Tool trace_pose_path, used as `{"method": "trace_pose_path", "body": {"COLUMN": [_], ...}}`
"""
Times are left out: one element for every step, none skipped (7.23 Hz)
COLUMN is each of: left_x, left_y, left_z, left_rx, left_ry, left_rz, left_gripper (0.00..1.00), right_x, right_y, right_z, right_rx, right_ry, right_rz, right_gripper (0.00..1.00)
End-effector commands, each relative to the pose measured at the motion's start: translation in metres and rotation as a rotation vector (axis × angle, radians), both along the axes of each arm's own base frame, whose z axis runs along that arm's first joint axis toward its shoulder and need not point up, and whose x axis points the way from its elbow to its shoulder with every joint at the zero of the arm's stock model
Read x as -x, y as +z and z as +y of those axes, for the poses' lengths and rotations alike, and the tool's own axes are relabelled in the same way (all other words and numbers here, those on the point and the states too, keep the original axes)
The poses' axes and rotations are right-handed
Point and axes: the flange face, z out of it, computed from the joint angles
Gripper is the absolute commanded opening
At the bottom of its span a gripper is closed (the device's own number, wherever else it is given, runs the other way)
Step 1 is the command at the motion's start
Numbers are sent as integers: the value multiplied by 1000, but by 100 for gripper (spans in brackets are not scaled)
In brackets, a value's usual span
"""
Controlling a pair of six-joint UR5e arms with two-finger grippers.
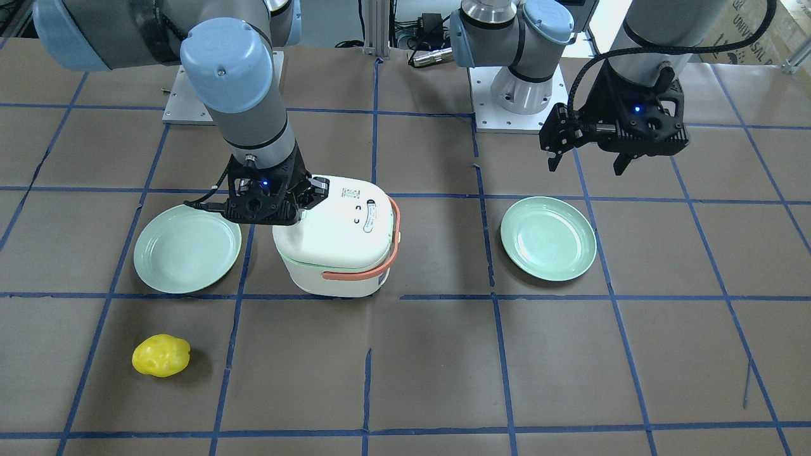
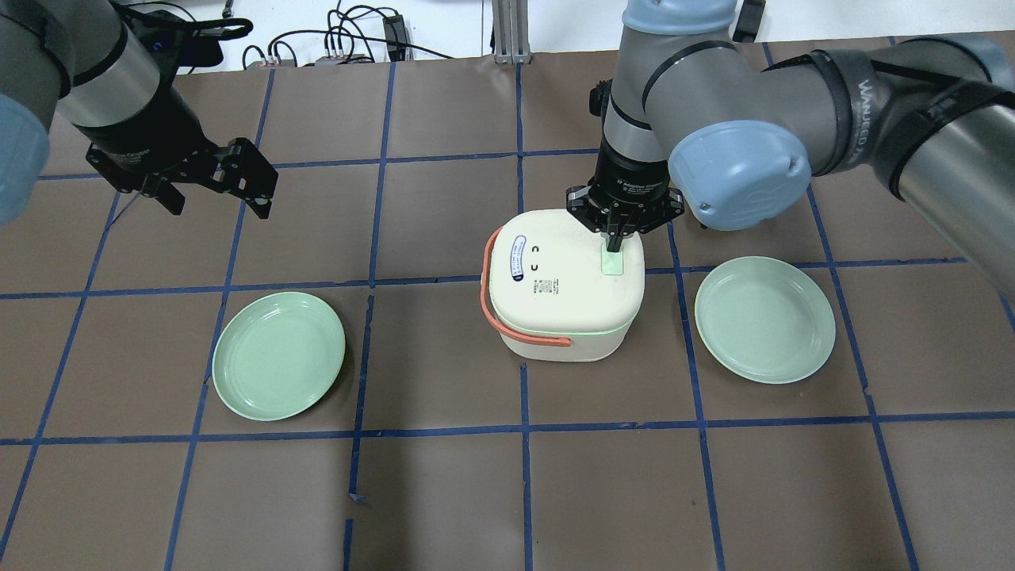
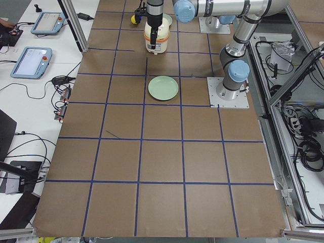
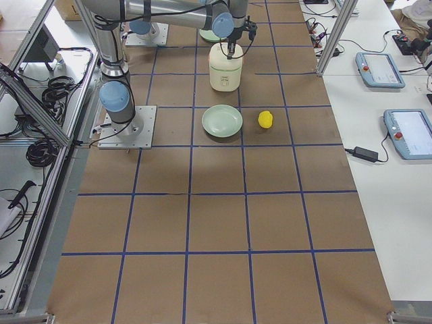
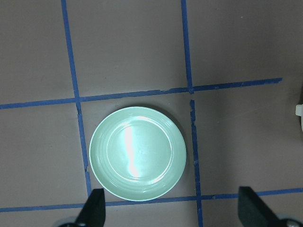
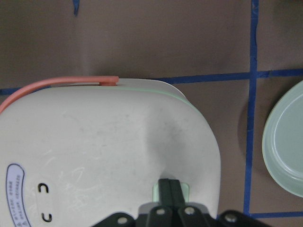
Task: Press rice cooker button
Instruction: 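Lift the right gripper up and away from the opening lid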
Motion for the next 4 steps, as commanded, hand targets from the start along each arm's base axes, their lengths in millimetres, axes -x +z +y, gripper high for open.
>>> {"method": "trace_pose_path", "body": {"left_x": [0, 0, 0, 0], "left_y": [0, 0, 0, 0], "left_z": [0, 0, 0, 0], "left_rx": [0, 0, 0, 0], "left_ry": [-1, -1, -1, -1], "left_rz": [0, 0, 0, 0], "left_gripper": [100, 100, 100, 100], "right_x": [5, 9, 23, 46], "right_y": [46, 71, 96, 108], "right_z": [-5, -13, -20, -20], "right_rx": [3, -1, 8, -22], "right_ry": [-9, -2, -5, 9], "right_rz": [0, 8, 10, 57], "right_gripper": [12, 12, 14, 14]}}
